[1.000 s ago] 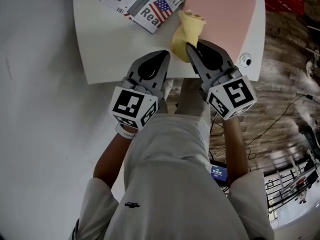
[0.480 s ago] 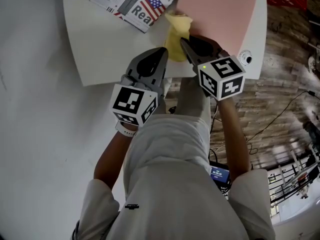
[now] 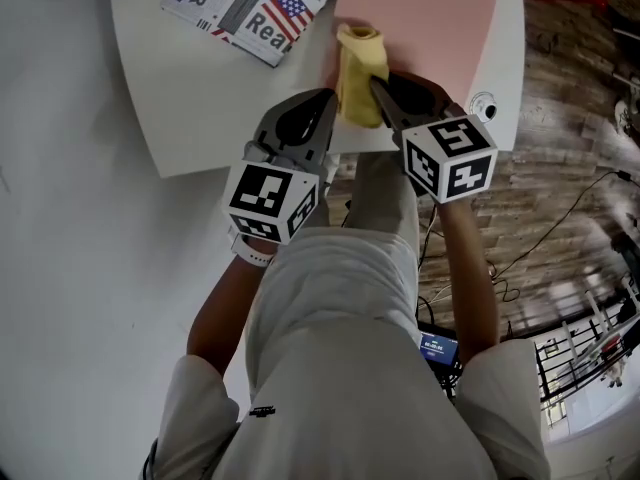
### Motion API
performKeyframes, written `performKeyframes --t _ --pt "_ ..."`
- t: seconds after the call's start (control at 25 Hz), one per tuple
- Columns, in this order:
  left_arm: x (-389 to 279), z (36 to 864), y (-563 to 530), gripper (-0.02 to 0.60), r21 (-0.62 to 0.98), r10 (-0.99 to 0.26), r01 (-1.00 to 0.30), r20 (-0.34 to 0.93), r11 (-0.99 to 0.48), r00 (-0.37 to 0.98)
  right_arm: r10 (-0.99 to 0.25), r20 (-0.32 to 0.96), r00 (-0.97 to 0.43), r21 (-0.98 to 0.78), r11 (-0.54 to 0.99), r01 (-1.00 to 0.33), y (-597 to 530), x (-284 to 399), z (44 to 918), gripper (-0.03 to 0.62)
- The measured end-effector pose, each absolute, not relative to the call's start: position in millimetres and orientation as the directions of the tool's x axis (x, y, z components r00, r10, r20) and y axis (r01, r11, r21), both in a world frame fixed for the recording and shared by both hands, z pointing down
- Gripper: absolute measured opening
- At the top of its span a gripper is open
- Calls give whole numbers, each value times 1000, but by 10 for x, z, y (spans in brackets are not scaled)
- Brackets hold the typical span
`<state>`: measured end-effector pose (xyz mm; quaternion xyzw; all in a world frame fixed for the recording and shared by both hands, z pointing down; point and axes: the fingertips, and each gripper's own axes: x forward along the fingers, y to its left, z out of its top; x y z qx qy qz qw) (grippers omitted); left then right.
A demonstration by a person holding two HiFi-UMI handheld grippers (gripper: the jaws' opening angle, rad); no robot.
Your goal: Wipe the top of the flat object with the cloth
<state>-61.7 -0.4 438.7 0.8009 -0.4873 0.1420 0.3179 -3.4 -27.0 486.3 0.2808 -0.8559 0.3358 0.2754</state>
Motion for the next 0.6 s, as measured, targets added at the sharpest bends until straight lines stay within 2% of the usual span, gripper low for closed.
performKeyframes --t 0.6 --pt "-126 4509 -162 18 358 -617 -844 576 -400 536 -352 711 -609 -377 541 -752 -270 820 4879 60"
